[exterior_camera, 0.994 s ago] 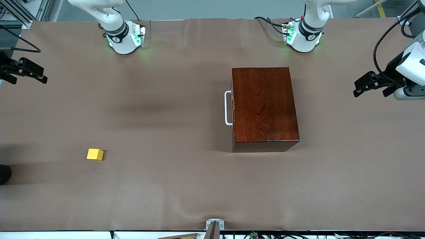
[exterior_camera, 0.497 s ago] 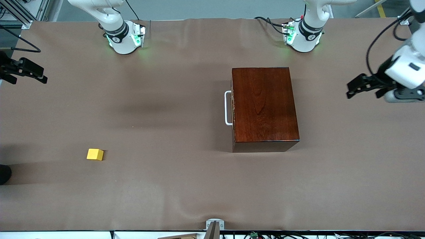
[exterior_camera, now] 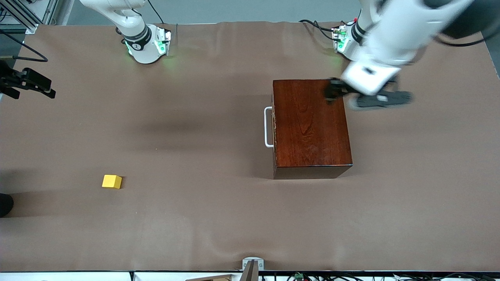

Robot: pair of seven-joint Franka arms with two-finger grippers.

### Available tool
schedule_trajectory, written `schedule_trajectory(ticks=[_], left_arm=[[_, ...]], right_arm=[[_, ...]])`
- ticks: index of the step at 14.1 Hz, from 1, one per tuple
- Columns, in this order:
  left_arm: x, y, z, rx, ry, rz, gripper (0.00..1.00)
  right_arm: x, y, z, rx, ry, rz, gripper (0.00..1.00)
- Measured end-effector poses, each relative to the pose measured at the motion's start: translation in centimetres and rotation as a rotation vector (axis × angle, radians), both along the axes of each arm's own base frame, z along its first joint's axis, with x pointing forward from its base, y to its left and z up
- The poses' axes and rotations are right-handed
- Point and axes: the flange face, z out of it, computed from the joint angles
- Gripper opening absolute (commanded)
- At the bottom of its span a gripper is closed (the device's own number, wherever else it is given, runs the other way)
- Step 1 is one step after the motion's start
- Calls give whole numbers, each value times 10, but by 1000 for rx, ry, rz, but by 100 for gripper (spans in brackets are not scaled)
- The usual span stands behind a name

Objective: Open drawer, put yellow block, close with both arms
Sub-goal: 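Reach the left gripper to the drawer handle while the right gripper reaches the cube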

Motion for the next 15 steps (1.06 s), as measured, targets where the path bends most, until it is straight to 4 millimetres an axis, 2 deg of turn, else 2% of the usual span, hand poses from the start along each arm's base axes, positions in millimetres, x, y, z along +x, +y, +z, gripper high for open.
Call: schedule_trajectory(ticks=[3,8,10,12,15], left_arm=[[-23,-85,-19,4,35,49,100],[-65,-188,-80,18,78,-47,100],[-77,-215,-104,12,79,-87,100],[-81,-231,-134,23,95,-127,100],[-75,-243,-186,65,103,-166,100]], right_arm=[[10,-2,-14,-1,-12,-2,100],[47,-6,-77,-7,-20,13,100],[63,-7,-102,-9,-20,15,100],[80,-11,-136,-16,-12,11,100],[105,-35,-196,-30,-2,1,100]])
